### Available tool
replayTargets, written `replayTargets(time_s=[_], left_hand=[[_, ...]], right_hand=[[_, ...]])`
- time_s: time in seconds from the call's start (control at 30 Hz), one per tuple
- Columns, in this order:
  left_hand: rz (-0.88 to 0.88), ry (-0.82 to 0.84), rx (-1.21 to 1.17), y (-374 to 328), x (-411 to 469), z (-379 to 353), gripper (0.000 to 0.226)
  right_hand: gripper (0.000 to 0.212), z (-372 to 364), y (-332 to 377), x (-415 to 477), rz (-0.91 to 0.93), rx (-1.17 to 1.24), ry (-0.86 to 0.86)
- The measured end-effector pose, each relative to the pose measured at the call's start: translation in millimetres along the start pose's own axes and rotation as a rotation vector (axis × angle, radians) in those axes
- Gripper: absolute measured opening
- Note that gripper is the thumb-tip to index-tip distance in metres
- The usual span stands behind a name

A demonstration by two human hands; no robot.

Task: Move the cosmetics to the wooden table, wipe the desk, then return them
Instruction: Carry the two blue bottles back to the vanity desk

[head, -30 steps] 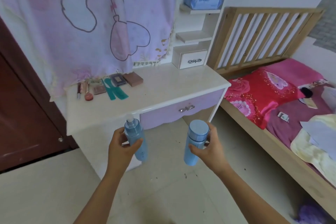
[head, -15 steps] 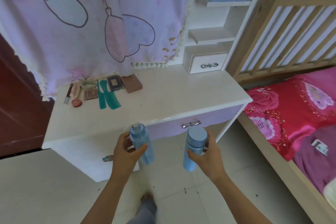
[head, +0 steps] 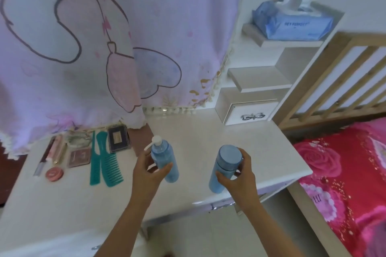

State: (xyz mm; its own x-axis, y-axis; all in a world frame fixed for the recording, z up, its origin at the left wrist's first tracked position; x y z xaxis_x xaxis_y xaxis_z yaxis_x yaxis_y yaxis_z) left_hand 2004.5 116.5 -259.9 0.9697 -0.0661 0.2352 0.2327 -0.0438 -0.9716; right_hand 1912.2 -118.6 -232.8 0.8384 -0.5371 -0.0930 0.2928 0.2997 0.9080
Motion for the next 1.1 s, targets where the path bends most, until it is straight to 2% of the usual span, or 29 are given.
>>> replayTargets(time_s=[0.3,0.37,0.53,0.8,1.1], left_hand=[[0.074,0.033,0.067,39.7,65.5,-50.4,0.051],[0.067,0.017,0.086,41.7,88.2,-66.3,0.044],[0.079,-0.028,0.155,47.2,143.0,-102.4,0.045],[0.098,-0.111,0.232,71.1,198.0,-122.5,0.050],[0.131,-0.205,0.234,94.0,211.6,-134.2,0.049]], right_hand=[[0.070,-17.0,-7.8,95.6,-0.069,0.024,0.070],[0.068,-20.3,-3.2,124.4,-0.060,0.049,0.094],[0.069,-28.8,9.6,196.4,-0.040,0.080,0.104],[0.070,-58.0,18.7,275.9,-0.060,0.103,0.064],[0.067,-68.9,3.1,313.0,-0.087,0.093,-0.022]])
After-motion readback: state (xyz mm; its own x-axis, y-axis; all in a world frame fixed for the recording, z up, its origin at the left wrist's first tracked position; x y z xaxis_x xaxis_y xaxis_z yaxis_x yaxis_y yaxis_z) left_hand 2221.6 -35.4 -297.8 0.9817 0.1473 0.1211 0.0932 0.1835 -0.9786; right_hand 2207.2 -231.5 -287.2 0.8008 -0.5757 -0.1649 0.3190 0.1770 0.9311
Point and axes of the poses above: each hand's wrist, its own x-axis towards the middle knuckle, its own z-axis out of the back of the hand, y = z × x, the point moved 9 cm from there along x, towards the middle knuckle, and after that the axes turned 13 degrees about -z, right-handed, at the moved point
